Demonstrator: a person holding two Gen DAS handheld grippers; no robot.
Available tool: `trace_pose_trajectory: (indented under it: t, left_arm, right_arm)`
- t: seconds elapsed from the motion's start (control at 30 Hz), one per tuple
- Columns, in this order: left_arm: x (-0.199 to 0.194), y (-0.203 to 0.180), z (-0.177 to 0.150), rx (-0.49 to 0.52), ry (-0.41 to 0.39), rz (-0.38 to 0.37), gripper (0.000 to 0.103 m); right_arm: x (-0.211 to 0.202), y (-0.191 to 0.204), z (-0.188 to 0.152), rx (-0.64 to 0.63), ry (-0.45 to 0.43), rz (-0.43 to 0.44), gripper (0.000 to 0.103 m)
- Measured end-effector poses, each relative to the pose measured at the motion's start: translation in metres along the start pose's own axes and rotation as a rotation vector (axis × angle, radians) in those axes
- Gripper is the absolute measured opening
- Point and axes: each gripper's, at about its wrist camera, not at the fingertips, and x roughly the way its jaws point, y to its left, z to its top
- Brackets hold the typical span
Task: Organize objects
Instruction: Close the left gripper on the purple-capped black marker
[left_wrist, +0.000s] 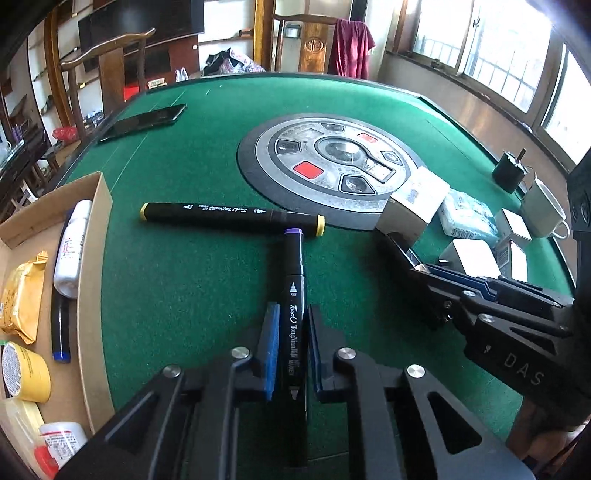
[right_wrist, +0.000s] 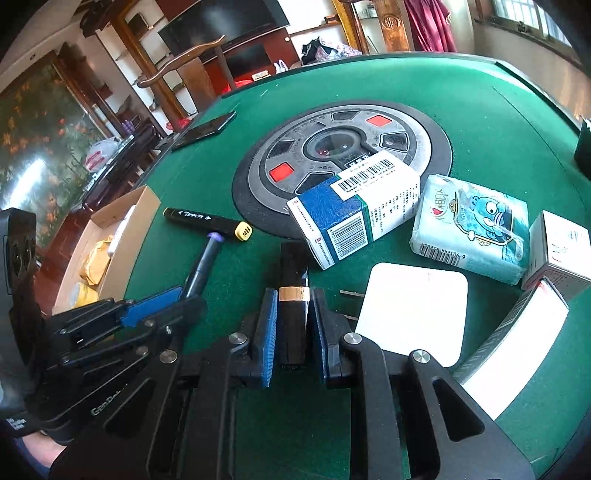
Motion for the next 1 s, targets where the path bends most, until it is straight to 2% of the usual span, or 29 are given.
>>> trace_pose_trajectory:
  t: [0.27, 0.37, 0.77, 1.0]
  left_arm:
    - [-0.009, -0.011, -0.018, 0.065, -0.053, 0.054, 0.013]
    - [-0.009, -0.008, -0.017, 0.056, -0.055, 0.039, 0.013]
    - [-0.008, -0.008, -0.016, 0.064, -0.065, 0.027, 0.013]
    - [-0.008, -0.009, -0.016, 0.072, -0.069, 0.026, 0.014]
  right_arm:
    - [0.002, 0.008, -0.001, -0.044, -0.001, -0.023, 0.018]
    - [0.002, 0.011, -0.002, -0.069, -0.001, -0.039, 0.018]
    - [0.007, 0.039, -0.010, -0.238, -0.002, -0.217, 0.018]
    - [0.001, 0.026, -0.010, -0.177, -0.034, -0.151, 0.018]
